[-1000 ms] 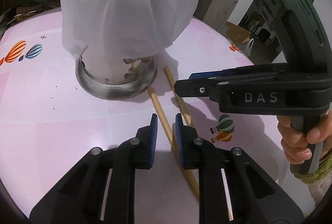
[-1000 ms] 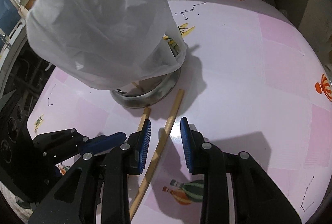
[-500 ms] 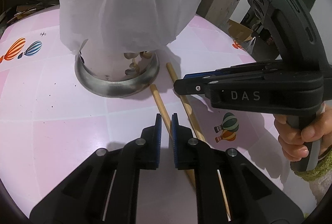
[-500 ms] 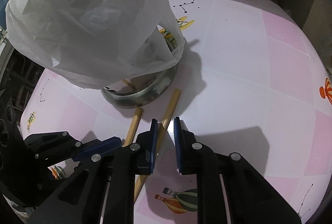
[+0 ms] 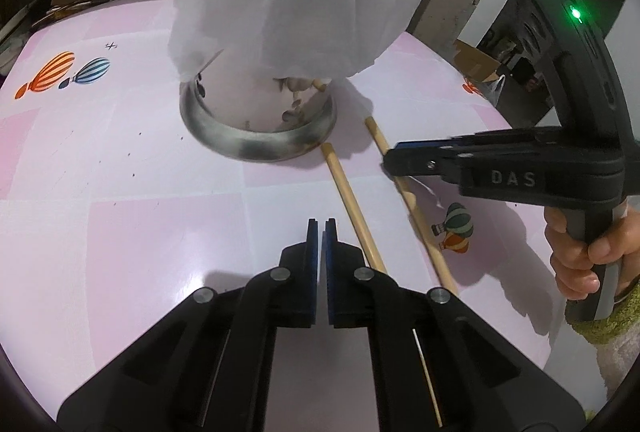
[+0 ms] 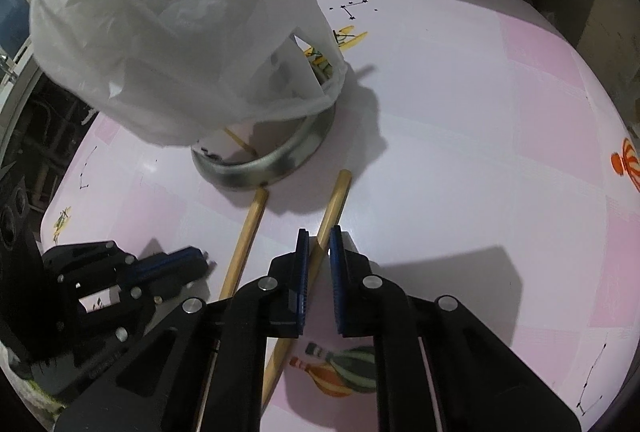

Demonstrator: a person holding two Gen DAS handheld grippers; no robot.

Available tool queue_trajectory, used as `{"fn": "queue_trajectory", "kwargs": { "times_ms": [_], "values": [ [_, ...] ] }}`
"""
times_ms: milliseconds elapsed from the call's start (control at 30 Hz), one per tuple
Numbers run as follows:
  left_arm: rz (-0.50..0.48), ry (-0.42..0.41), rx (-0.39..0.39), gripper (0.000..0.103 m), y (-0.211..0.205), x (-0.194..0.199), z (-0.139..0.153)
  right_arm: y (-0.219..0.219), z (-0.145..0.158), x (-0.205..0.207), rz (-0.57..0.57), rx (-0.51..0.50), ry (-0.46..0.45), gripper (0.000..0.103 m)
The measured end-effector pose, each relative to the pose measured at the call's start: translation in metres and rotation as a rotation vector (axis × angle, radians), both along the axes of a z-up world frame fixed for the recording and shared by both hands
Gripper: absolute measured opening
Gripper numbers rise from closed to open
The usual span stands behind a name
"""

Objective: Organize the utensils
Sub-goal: 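Withdraw both grippers and move them to the last two chopsticks, then close the right gripper on one chopstick while the left gripper closes on the other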

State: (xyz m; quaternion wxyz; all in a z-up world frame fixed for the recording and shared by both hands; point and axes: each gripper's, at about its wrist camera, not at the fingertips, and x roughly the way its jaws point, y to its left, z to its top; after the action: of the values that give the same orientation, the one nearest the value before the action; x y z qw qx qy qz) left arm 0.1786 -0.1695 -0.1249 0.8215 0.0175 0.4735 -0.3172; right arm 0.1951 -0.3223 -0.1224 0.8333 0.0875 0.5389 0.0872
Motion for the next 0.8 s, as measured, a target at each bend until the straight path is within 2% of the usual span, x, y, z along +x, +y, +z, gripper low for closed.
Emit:
{"fn": "queue_trajectory", "kwargs": {
  "times_ms": [300,400,567,800],
  "values": [
    [-0.018,0.007,-0.049,0.003,-0.001,-0.004,0.006,-0.016,-0.003,-0.036,-0.013,0.006,-0.006,0.010],
    [-0.026,0.012,-0.051,0.008,-0.009,0.000,0.008,-0.021,-0.005,-0.049,-0.019,0.003,-0.009,0.010],
    [-0.015,0.026,-0.013,0.010,-0.025,0.009,0.005,-0.028,-0.006,-0.059,-0.034,0.021,-0.012,0.010],
    [0.003,-0.016,0.053,0.009,-0.040,0.007,0.003,-0.030,-0.006,-0.059,-0.031,0.029,-0.019,0.010]
  ]
}}
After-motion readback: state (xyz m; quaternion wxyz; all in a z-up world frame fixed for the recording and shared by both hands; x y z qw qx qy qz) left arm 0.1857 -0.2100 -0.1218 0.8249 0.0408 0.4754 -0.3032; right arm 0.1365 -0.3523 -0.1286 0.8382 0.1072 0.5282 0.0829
